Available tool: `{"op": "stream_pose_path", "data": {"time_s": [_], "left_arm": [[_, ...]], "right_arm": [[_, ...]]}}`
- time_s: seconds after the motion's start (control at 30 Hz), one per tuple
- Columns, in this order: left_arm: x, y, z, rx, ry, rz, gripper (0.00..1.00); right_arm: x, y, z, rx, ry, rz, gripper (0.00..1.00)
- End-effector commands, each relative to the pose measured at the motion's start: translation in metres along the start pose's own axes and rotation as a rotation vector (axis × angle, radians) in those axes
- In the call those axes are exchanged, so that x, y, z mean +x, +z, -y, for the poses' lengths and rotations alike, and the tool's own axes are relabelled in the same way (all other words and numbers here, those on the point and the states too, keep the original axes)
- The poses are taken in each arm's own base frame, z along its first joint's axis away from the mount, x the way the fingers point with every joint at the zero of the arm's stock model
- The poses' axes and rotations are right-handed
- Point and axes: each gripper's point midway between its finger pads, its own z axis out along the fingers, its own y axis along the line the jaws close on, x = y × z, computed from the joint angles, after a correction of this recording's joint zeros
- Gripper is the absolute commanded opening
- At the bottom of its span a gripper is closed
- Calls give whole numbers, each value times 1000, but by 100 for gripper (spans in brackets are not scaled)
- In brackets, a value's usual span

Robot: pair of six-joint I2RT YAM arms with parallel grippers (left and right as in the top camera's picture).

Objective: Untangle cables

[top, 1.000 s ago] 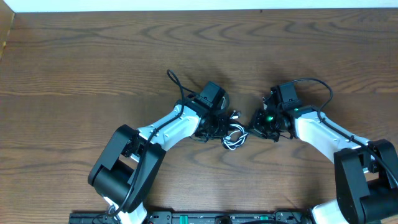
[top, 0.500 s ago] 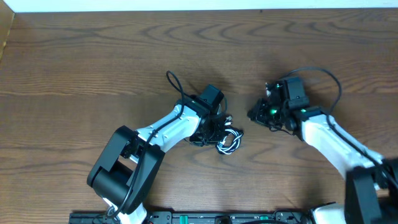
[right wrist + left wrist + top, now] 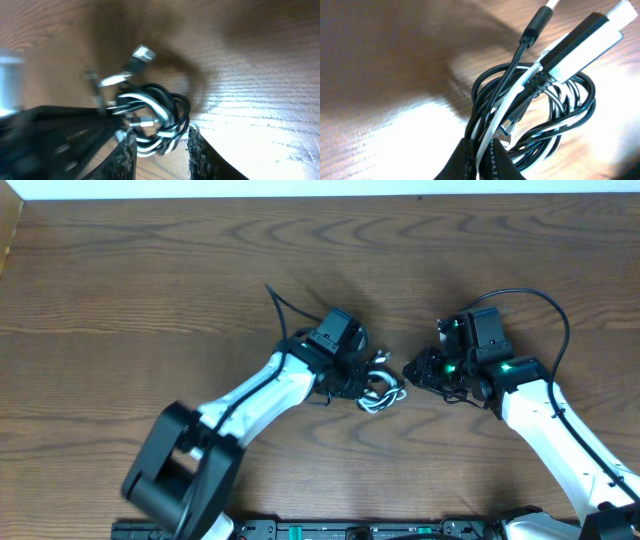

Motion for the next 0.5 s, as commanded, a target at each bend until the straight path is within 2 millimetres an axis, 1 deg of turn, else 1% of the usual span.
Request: {"op": "stream_pose_path", "data": {"time_s": [0.0,0.07,0.17,0.3,0.37,0.47], "left_arm": [[-9,-23,18,63,76,64,7],[-10,-27,22,71,81,75,7],[-9,-29,27,102,76,67,7],[-9,-29,28,104,70,65,7],[-9,-29,28,104,69,65,7],[-9,-29,28,104,70,65,8]], "right_arm": [[-1,0,-1,2,31,3,30],[-3,0,2,19,37,16,29],[-3,2,6,35,47,18,28],[4,5,0,-1,63,-29,27],[8,5,-4,-19,62,-47,22],[11,7,-5,-14,53,-54,7]]}}
